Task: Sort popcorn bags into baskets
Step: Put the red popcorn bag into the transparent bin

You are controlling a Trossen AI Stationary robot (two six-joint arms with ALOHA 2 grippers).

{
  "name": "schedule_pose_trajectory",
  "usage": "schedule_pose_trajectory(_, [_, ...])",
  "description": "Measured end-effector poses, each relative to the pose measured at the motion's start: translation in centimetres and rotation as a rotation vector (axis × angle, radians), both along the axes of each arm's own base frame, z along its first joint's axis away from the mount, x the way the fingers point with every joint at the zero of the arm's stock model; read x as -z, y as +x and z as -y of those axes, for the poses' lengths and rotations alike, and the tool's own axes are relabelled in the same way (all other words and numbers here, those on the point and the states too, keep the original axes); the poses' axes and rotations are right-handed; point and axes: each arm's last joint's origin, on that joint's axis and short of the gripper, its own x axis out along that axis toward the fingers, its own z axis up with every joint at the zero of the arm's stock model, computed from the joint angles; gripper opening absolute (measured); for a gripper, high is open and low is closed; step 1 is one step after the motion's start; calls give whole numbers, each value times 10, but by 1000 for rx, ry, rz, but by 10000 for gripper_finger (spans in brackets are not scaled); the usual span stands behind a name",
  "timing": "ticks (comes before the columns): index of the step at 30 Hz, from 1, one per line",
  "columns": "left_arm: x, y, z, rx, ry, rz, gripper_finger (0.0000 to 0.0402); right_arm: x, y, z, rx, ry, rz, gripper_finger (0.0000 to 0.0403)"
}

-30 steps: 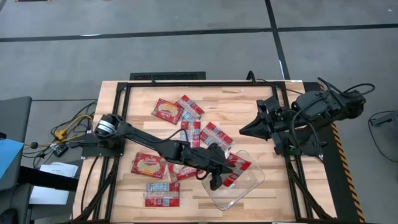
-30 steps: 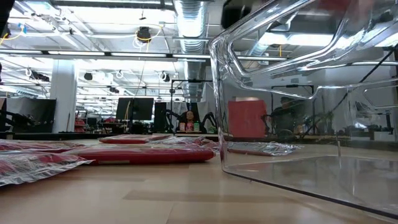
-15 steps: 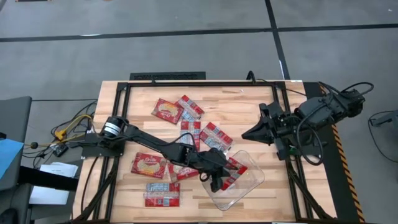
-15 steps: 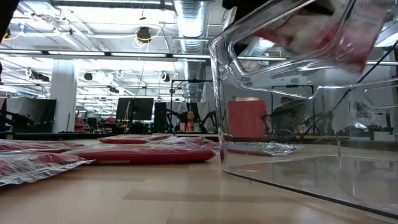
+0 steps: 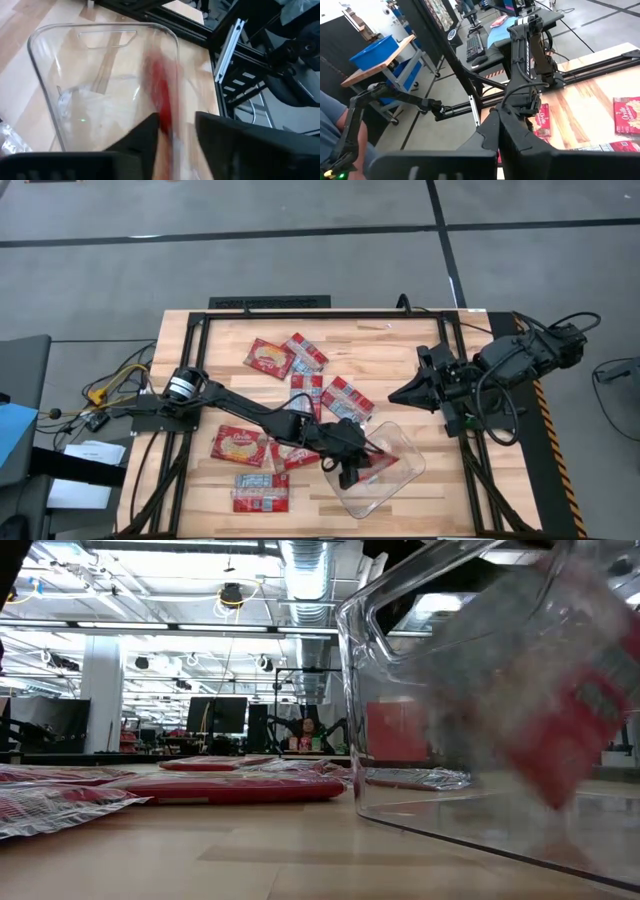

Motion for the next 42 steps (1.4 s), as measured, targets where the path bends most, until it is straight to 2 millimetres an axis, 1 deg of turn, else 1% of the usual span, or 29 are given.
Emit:
schedule_pose_trajectory(3, [-2, 1, -2, -13, -10, 24, 175, 0, 0, 0, 0, 0, 0, 21])
schedule_pose_trajectory(6, [-2, 3, -7, -22, -11, 18, 218, 0, 0, 0, 7, -1, 1, 28])
schedule_pose_trajectory(10, [-3, 5, -15, -25, -20, 16, 258, 0, 0, 1, 27, -5, 3, 37])
schedule_pose_trajectory(13, [-9, 4, -24, -9, -45, 18, 272, 0, 0, 1, 27, -4, 3, 37])
schedule_pose_trajectory(16, [-21, 1, -34, 4, -47, 23, 274, 0, 0, 1, 27, -4, 3, 32])
schedule_pose_trajectory(18, [-30, -4, -40, 13, -29, 14, 274, 0, 0, 1, 27, -5, 3, 27])
schedule_pose_trajectory(21, [-47, -16, -50, 18, 24, -9, 274, 0, 0, 1, 28, -4, 3, 22])
schedule_pose_trajectory(25, [-74, -42, -59, 40, 123, -63, 274, 0, 0, 1, 31, 0, 5, 25])
schedule_pose_trajectory(27, [-87, -59, -63, 40, 183, -112, 275, 0, 1, 2, 37, 2, 3, 30])
schedule_pose_trajectory(30, [-110, -86, -67, 37, 245, -128, 275, 0, 1, 2, 51, 0, 5, 36])
schedule_pose_trajectory(33, [-135, -114, -70, 22, 275, -109, 275, 1, 4, 1, 59, -2, 4, 38])
schedule_pose_trajectory(37, [-167, -154, -68, 12, 330, -55, 275, 4, 13, 1, 68, -6, -7, 35])
schedule_pose_trajectory(40, [-182, -182, -68, -27, 356, -19, 275, 7, 21, -1, 79, -12, -18, 33])
schedule_pose_trajectory(42, [-181, -199, -69, -49, 362, -10, 275, 11, 27, -1, 91, -22, -37, 34])
